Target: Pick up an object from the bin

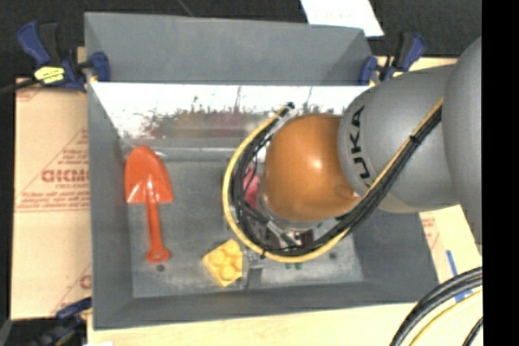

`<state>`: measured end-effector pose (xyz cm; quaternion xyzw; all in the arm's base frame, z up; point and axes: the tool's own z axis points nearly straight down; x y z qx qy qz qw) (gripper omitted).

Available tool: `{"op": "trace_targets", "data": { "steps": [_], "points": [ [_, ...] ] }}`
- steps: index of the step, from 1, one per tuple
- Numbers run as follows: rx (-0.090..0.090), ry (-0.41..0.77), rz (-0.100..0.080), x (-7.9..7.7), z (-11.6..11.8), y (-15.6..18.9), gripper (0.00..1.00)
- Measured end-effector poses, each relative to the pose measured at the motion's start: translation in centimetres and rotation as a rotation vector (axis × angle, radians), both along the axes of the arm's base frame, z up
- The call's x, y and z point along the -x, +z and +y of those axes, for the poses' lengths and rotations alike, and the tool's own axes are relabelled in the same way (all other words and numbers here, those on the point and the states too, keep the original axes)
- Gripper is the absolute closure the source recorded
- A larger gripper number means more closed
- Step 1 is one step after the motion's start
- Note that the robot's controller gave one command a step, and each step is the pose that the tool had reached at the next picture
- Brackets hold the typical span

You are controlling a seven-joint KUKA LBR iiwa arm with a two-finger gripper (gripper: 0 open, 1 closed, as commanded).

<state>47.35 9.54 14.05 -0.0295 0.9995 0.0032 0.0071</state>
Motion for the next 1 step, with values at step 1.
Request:
{"op": "trace_targets", "data": {
  "steps": [1],
  "points": [
    [0.001,-0.234,0.019,0.02,-0.33,-4.06,0.0]
  ]
}}
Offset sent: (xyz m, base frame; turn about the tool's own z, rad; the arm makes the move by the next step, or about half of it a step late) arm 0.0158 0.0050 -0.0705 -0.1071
